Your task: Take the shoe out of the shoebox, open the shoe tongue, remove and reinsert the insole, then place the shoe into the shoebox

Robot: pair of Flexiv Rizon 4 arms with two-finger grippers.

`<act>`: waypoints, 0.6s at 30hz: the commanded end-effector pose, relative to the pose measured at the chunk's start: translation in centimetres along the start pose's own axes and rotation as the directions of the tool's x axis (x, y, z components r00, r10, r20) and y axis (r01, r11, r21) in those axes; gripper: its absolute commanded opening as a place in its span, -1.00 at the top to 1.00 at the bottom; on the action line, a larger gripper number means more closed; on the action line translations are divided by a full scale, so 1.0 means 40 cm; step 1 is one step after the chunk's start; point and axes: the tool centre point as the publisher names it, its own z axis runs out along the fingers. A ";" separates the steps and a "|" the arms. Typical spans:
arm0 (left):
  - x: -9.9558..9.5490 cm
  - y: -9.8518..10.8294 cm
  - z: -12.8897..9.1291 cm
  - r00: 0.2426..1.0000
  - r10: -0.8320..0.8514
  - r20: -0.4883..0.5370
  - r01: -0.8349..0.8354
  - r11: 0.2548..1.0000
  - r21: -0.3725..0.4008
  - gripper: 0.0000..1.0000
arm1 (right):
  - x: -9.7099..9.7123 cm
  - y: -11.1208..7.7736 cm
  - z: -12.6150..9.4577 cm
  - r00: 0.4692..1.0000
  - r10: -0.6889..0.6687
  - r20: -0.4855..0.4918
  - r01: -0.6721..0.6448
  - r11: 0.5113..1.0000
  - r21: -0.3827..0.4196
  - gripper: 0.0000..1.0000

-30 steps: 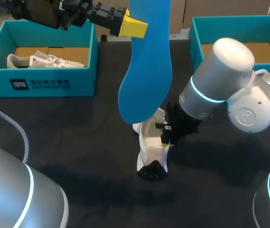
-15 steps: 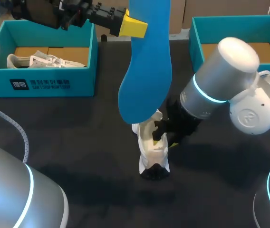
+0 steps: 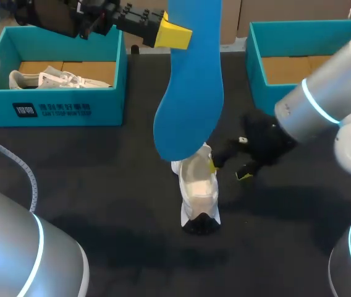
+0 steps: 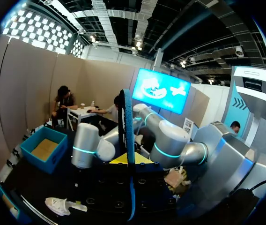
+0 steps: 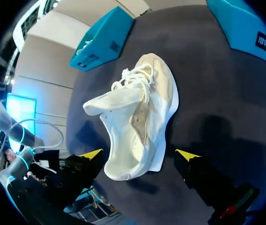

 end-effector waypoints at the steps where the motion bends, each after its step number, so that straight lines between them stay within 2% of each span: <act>1: -0.002 -0.002 0.004 1.000 -0.001 0.000 0.001 1.000 -0.002 1.00 | -0.009 -0.016 -0.014 0.999 -0.002 -0.032 0.001 1.000 -0.009 -1.00; 2: -0.002 -0.002 0.004 1.000 -0.001 0.000 0.001 1.000 -0.002 1.00 | -0.009 -0.016 -0.014 0.999 -0.002 -0.032 0.001 1.000 -0.009 -1.00; 3: -0.002 -0.002 0.004 1.000 -0.001 0.000 0.001 1.000 -0.002 1.00 | -0.013 -0.007 -0.012 0.989 -0.030 -0.143 0.027 0.999 -0.023 -1.00; 6: -0.002 -0.002 0.004 1.000 -0.001 0.000 0.001 1.000 -0.002 1.00 | 0.004 0.025 -0.057 0.975 -0.067 -0.211 0.059 0.997 -0.047 -1.00; 13: -0.002 -0.002 0.004 1.000 -0.001 0.000 0.001 1.000 -0.002 1.00 | 0.051 0.081 -0.219 0.952 -0.138 -0.273 0.108 0.987 -0.119 -1.00; 15: -0.002 -0.002 0.004 1.000 -0.001 0.000 0.001 1.000 -0.002 1.00 | 0.063 0.087 -0.259 0.931 -0.166 -0.326 0.126 0.982 -0.141 -1.00; 16: -0.002 -0.002 0.004 1.000 -0.001 0.000 0.001 1.000 -0.002 1.00 | 0.067 0.089 -0.275 0.914 -0.178 -0.365 0.137 0.981 -0.134 -1.00; 18: -0.002 -0.002 0.004 1.000 -0.001 0.000 0.001 1.000 -0.002 1.00 | 0.067 0.089 -0.275 0.914 -0.178 -0.365 0.137 0.981 -0.134 -1.00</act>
